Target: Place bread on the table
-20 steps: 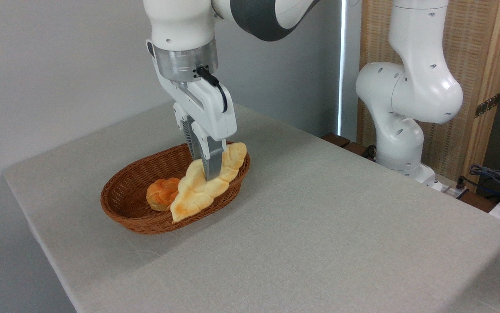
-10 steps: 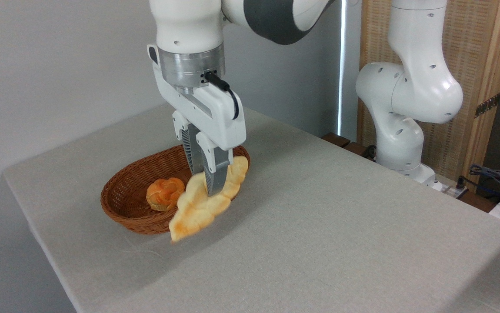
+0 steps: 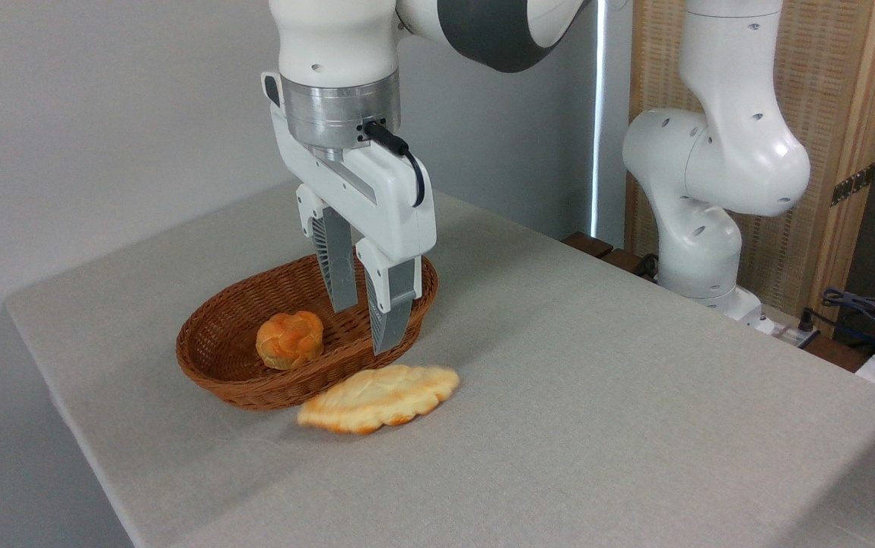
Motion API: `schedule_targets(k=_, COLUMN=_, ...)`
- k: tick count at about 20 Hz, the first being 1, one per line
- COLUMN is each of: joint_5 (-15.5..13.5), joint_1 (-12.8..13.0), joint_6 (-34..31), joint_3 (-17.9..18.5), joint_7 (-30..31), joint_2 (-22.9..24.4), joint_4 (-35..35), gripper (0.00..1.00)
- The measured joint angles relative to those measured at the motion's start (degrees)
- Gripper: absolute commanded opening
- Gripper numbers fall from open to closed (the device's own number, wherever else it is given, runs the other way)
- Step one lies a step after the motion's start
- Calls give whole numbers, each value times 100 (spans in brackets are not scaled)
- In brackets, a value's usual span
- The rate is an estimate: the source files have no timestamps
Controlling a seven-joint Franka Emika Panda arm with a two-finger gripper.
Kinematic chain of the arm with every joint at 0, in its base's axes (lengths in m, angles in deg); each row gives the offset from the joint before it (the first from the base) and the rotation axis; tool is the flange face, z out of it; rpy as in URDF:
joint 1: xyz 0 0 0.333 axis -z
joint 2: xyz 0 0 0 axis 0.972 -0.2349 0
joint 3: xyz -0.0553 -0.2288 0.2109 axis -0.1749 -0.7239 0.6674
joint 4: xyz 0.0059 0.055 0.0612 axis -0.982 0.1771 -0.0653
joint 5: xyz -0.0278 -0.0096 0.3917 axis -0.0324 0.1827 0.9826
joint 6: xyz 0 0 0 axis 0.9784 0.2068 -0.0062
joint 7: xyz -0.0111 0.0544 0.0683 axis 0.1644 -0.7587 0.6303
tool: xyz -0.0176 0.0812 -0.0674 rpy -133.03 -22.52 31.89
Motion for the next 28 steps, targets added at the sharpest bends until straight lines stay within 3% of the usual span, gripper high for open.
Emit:
schedule_targets(k=6, joint_5=0, joint_1=3, joint_6=3, joint_3=-10, joint_7=28, joint_2=3, joint_4=-117, gripper=100)
schedule_targets(k=10, joint_5=1, joint_1=15, joint_6=-12, joint_3=-173, joint_7=569, joint_2=2, joint_4=-140, gripper=100)
schedule_targets(k=17, joint_5=352, joint_1=32, joint_6=-906, joint_3=-506, joint_7=1090, joint_2=-130, joint_4=-828, gripper=100)
schedule_targets(k=20, joint_5=537, joint_1=31, joint_6=-1157, joint_3=-560, joint_7=1110, joint_2=-346, joint_4=-1122, gripper=100)
schedule_targets(k=28, joint_5=542, joint_1=24, joint_6=-1214, joint_3=-552, joint_7=1110, joint_2=-560, joint_4=-1385, gripper=100)
